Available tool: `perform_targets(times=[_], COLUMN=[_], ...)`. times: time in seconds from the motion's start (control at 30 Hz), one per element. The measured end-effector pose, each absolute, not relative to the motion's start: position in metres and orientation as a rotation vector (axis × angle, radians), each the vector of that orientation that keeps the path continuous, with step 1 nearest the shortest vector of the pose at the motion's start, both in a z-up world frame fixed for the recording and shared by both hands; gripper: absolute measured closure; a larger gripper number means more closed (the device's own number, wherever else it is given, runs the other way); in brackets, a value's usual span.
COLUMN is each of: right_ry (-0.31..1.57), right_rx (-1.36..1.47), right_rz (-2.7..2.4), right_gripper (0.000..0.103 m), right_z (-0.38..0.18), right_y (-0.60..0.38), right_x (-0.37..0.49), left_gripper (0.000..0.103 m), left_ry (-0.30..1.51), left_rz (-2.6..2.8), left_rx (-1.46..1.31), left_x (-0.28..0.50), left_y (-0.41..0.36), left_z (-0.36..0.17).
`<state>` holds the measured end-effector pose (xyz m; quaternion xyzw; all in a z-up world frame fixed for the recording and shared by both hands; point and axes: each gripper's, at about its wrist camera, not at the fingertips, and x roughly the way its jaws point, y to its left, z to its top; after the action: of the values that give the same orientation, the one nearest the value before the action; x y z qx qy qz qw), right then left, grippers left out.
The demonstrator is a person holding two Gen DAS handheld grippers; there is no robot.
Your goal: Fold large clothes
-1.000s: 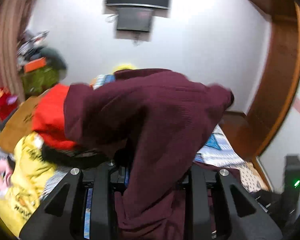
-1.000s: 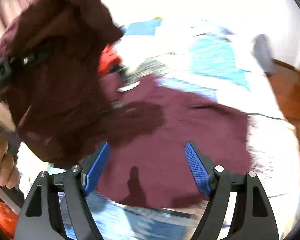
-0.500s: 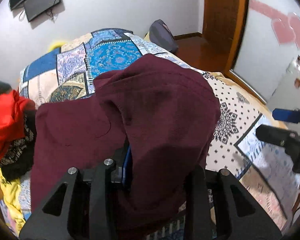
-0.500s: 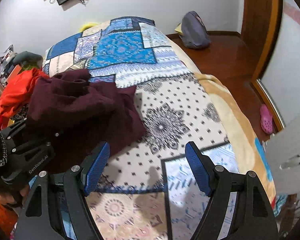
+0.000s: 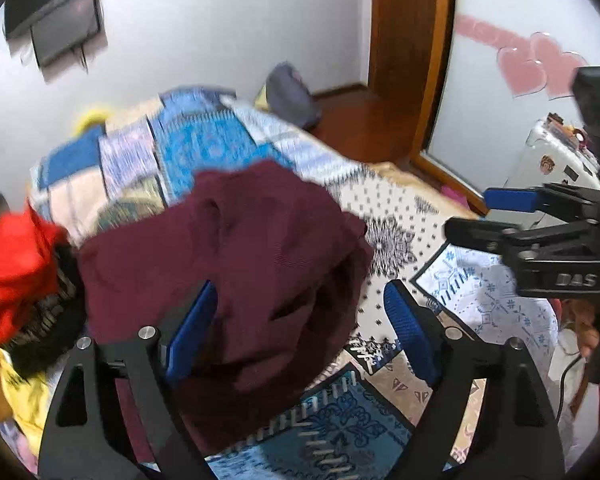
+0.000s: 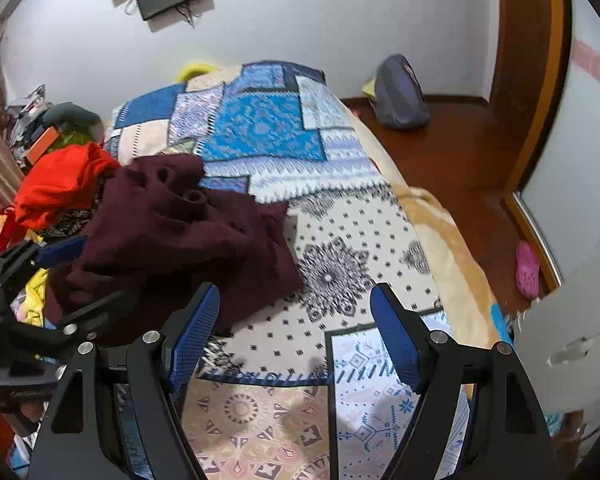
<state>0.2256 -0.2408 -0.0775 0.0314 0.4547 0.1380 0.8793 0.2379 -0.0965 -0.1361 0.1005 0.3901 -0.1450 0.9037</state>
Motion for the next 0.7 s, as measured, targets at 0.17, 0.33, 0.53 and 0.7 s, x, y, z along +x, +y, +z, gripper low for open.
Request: perform_targets(times=[0.17,0.33,0.53,0.7], right_ry=[0.909,0.873,0.868,0.921], right_rx=[0.033,0.015,-0.016,-0.017], right_rz=[0.334,0.416,0.537,0.605], right_gripper=[0.028,0.028,0.028,0.028], right_z=[-0.063,-0.050,-0.047,-0.060], right_y=[-0.224,-0.193,-0.145,-0.117], right_x=[0.226,0.235,0.255,0.275], left_gripper=[0.011,0.010,0.010,0.010], left_ry=[0.716,0.721,0.862,0.996], left_rz=[-0.228,-0.083,-0.008,-0.077], left_rx=[0.158,0.068,-0.023,0.023], left_x=[0.222,0.235,0.260,0.262], left_y=[-0.056,0.008,0.065,0.048], left_z=[-0.105,-0.100,-0.142,-0.194])
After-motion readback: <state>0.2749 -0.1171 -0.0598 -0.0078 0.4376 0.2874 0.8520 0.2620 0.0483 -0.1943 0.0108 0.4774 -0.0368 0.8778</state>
